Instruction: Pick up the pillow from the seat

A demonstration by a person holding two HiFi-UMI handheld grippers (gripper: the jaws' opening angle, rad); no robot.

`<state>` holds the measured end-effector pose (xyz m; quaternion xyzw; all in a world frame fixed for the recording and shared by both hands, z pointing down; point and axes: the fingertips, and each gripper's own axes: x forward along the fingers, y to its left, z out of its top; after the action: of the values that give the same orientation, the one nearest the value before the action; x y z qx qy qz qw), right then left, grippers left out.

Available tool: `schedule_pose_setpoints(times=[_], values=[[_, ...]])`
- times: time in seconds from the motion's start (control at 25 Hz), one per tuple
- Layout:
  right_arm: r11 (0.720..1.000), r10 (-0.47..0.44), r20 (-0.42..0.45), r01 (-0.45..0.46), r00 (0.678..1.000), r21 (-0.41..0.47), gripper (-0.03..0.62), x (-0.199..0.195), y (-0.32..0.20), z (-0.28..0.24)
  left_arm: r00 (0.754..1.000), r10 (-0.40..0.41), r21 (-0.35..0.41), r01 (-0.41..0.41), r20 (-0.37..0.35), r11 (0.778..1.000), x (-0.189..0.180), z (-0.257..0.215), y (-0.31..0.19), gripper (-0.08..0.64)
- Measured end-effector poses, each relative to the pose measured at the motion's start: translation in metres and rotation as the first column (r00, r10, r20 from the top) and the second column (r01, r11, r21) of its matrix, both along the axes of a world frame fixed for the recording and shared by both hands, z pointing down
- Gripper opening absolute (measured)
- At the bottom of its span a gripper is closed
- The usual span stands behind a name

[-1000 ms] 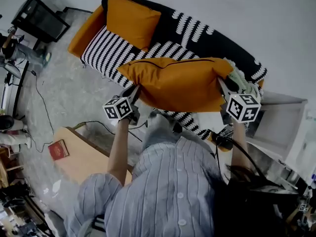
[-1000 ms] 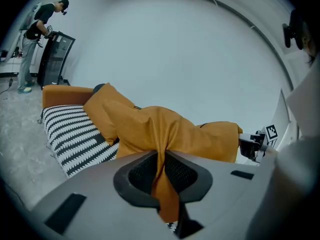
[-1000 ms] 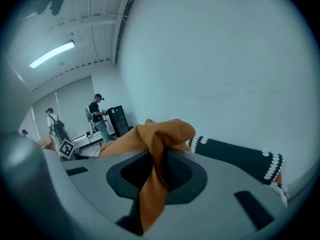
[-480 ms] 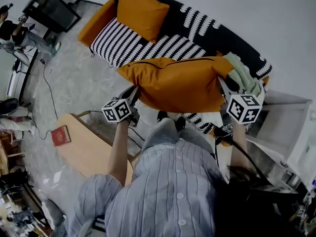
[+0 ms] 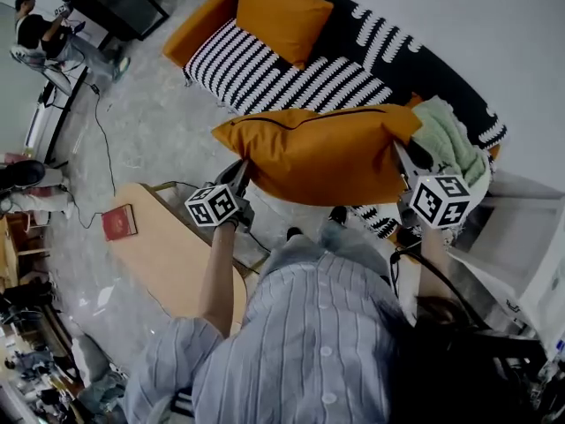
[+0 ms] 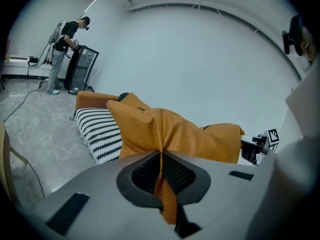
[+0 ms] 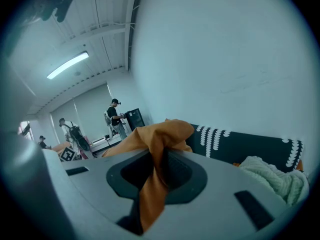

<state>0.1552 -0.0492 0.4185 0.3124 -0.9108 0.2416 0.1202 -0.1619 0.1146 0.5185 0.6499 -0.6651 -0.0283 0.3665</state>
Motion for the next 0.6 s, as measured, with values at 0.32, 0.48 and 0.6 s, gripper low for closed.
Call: schedule_pose_setpoints(times=[0.32, 0.48, 0.6], values=[[0.999, -0.008, 0.005, 0.007, 1.000, 0.040, 0.069, -0.034, 0.037, -0.021, 1.000, -0.022, 0.048, 0.023, -0.012, 0.999, -0.032, -0.013, 0.038, 0.017], [0.998, 0.003, 0.007, -0.003, 1.000, 0.055, 0.069, -0.050, 0.064, -0.032, 1.000, -0.011, 0.067, 0.011, 0.000, 0.998, -0.050, -0.022, 0.060, 0.017], [0.998, 0.001, 0.017, -0.002, 1.000, 0.057, 0.069, -0.059, 0.084, -0.034, 1.000, -0.014, 0.081, 0.013, 0.006, 0.997, -0.059, -0.025, 0.078, 0.017]])
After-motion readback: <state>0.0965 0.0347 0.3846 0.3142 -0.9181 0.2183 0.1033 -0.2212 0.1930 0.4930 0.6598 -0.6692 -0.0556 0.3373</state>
